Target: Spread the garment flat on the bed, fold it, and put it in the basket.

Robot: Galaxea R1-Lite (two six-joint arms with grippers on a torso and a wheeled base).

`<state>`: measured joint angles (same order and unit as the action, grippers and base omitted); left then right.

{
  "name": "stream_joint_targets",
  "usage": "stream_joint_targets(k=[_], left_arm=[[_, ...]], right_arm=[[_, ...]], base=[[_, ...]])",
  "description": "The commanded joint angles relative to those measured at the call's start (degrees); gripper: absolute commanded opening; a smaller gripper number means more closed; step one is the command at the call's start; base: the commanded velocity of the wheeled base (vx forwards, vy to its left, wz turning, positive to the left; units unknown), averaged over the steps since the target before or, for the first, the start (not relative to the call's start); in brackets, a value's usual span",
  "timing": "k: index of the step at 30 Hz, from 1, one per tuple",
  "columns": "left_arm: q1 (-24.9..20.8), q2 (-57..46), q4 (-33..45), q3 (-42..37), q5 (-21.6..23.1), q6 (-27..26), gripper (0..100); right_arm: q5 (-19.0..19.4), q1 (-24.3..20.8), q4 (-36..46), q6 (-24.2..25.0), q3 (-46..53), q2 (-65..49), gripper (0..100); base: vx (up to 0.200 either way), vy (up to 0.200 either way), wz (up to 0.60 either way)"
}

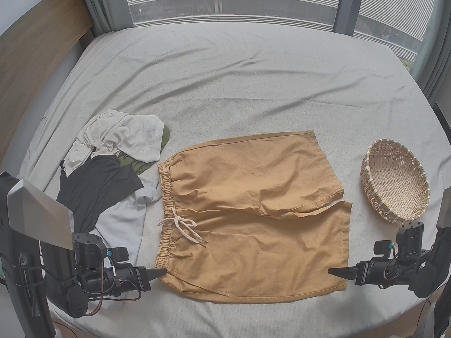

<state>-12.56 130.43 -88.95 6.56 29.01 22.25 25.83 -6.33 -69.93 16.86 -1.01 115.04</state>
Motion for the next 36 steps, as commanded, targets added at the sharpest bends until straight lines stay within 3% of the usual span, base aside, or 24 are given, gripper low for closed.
stream_joint_targets(k=[1,9,26,27,36], left_arm=[[0.0,-0.2,-0.2,0.1,0.0,0.0,0],[-0.2,-0.2,-0.2,0.1,0.0,-0.1,0],[-0.4,-0.9,-0.2,0.1,0.0,-0.2,0],[-0.3,-0.9,-0.2,0.0,0.0,-0.2,0],[-0.4,-0.8,-0.2,0.1,0.0,-0.2,0]], right_arm=[[0.0,0.2,2.3,-0.1,1.0,0.0,100],[-2.3,0.3,7.1,-0.1,1.0,0.2,100],[-2.3,0.8,4.0,0.5,1.0,7.3,100],[-2.3,0.8,3.5,0.5,1.0,7.7,0],[-2.4,1.1,2.9,1.1,1.0,8.0,0]], base=[[0.0,0.0,0.0],[0.0,0.0,0.0],[0.0,0.0,0.0],[0.0,0.0,0.0],[0.0,0.0,0.0]])
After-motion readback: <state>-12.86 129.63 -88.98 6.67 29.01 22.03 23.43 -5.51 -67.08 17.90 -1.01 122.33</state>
